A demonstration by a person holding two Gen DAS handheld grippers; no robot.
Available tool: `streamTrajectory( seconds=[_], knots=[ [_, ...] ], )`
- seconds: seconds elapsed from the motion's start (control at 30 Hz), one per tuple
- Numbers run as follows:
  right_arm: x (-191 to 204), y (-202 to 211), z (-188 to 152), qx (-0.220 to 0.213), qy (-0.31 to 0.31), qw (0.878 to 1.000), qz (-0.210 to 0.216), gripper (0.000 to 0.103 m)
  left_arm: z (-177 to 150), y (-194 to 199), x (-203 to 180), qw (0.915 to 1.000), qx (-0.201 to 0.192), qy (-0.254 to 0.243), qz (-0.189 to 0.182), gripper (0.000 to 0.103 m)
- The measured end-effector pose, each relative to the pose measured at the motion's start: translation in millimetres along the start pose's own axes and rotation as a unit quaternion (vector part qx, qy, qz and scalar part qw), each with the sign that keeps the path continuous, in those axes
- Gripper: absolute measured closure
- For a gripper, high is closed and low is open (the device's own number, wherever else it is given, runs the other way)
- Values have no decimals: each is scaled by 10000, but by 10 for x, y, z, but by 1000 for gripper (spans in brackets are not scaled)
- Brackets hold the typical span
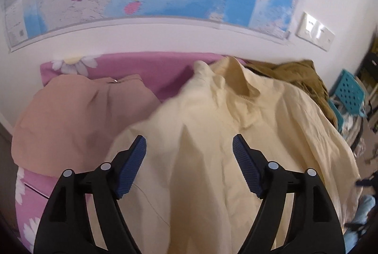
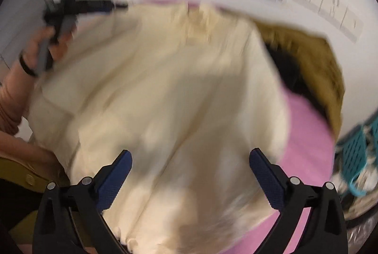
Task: Fold large clothes
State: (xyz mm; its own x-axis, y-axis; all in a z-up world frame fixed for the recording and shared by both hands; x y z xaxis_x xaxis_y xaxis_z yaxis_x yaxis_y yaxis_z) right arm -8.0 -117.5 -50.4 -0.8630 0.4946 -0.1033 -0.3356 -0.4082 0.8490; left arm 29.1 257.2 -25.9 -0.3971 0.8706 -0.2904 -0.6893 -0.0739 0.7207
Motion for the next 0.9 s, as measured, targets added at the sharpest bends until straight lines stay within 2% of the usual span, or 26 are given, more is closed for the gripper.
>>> streamTrajectory(
  seconds=[0.03, 0.1, 0.13, 0.17, 0.2, 0.23, 0.27, 0.37, 0.4, 0.5, 0.57, 0.63, 0.7, 0.77, 0.83, 0.9],
  knots=[
    [51, -130, -87, 160, -44, 9998, 72, 6, -32, 0, -25, 10000, 32, -3, -26, 28],
    [44, -252, -158, 127, -246, 9994, 193, 6, -81, -10, -47, 10000, 73, 6, -66, 28],
    [19, -266, -170, 38, -315, 9991, 263, 9, -102, -1, -58, 9999, 79, 19, -72, 28],
    [3, -255, -176, -56, -319, 9990, 322, 30, -125, 5, -64, 9999, 84, 19, -99, 28],
    [-29, -221, -186, -157, -442, 9975, 520, 78, -146, 19, -71, 9999, 85, 10, -116, 28],
    [-53, -192, -197, -187, -593, 9955, 709, 98, -158, 33, -79, 9999, 78, -2, -118, 28],
    [-114, -127, -217, -285, -750, 9932, 838, 99, -169, 58, -88, 9999, 67, -18, -141, 27],
    [-323, 153, -236, -463, -783, 9949, 446, 100, -159, 108, -79, 9999, 8, -30, -113, 25],
    [-388, 289, -219, -545, -800, 9950, 251, 100, -152, 118, -63, 10000, -6, -20, -97, 25],
    [-853, 869, -101, -860, -793, 9904, -731, 100, -96, 154, -14, 9999, -39, 53, -97, 25],
    [-1215, 1245, 5, -1076, -826, 9845, -1107, 100, -46, 190, 12, 9998, -134, 91, -66, 25],
    [-1493, 1389, 74, -1070, -728, 9805, -1479, 100, -9, 210, 38, 9997, -249, 77, -5, 25],
    [-1768, 1293, 56, -934, -863, 9806, -1491, 100, 1, 202, 76, 9995, -294, 90, 65, 21],
    [-2003, 963, -81, -517, -925, 9816, -1591, 99, -11, 161, 148, 9994, -282, 103, 180, 21],
    [-2200, 569, -310, 8, -1191, 9781, -1708, 90, -32, 102, 223, 9994, -187, 94, 292, 21],
    [-2276, 152, -477, 482, -1462, 9787, -1359, 73, -47, 37, 335, 9992, -67, 85, 397, 20]
  ],
)
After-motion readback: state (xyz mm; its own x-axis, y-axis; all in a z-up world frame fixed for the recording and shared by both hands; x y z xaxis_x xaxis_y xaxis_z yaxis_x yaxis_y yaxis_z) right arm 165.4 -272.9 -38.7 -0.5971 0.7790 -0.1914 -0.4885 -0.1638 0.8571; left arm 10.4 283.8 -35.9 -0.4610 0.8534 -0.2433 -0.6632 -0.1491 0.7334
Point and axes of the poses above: each gripper's, at about its wrist camera, not at the fingertips, and y roughly against the way its jaws point, x to its left, z to its top, the point moved 6 cm from there along -y, roughly the way its jaws point, and after that the axes turned 14 degrees about y, right-handed, at the moved point
